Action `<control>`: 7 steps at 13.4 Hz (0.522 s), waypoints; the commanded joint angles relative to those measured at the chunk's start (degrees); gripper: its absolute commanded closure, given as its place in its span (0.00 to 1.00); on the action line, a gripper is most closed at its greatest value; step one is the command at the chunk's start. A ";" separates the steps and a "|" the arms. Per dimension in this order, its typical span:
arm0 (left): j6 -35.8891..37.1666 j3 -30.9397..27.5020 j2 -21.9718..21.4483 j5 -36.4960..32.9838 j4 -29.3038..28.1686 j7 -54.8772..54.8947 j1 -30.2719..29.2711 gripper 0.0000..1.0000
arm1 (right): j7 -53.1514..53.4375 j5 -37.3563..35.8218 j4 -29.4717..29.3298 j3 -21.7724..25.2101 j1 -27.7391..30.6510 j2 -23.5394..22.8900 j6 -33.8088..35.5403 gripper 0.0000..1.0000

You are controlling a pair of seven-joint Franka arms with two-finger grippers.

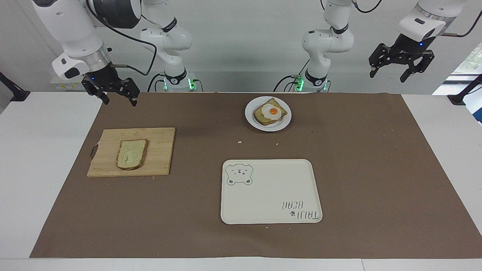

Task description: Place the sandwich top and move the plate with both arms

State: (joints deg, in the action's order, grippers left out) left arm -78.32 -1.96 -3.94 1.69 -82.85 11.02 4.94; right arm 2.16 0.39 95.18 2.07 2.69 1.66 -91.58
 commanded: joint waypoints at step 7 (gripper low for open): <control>0.45 0.02 -1.42 -0.54 -1.43 -0.47 -0.10 0.00 | -18.05 1.11 19.58 -0.23 10.92 -0.16 -20.10 0.00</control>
State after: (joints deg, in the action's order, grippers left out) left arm -78.32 -1.96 -3.94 1.69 -82.85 11.02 4.94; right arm -11.94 0.41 110.40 2.28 11.51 1.22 -106.95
